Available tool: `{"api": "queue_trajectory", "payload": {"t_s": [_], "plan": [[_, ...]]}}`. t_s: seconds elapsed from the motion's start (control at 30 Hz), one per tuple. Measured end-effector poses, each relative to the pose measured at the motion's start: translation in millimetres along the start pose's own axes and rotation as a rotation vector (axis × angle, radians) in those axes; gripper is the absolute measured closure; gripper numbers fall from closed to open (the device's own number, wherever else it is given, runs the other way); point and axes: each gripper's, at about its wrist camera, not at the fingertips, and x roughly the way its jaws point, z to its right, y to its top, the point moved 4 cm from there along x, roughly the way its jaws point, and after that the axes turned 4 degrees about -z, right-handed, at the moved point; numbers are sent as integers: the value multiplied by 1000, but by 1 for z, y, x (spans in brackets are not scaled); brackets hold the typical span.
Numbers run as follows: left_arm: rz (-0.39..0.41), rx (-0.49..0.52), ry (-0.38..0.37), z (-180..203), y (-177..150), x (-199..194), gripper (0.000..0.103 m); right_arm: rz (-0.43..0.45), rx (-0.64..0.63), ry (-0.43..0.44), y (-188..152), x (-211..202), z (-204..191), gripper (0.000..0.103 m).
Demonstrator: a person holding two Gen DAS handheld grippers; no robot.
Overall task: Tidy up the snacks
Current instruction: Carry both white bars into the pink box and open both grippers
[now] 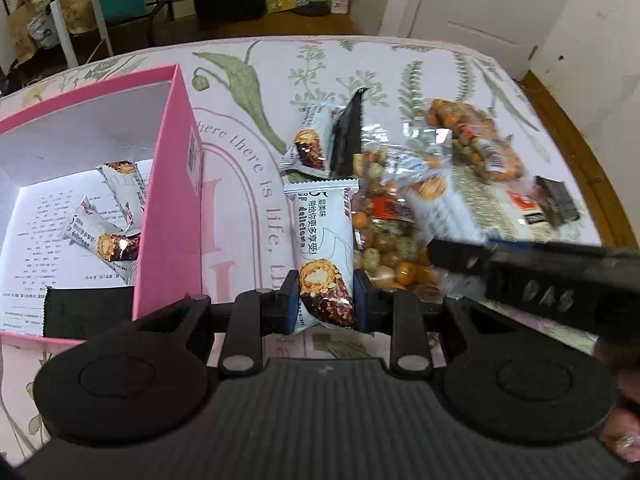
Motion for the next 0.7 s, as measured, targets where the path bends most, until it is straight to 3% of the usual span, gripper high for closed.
{"api": "queue_trajectory", "payload": {"t_s": [0.4,0.7], "plan": [[-65,38,16,11,-28,-46,77,-38,-31,72,-36,-31,-17,73],[17,26,50,-6,-37,-101,77,15,-93,84,-43,-83,-50,73]]}}
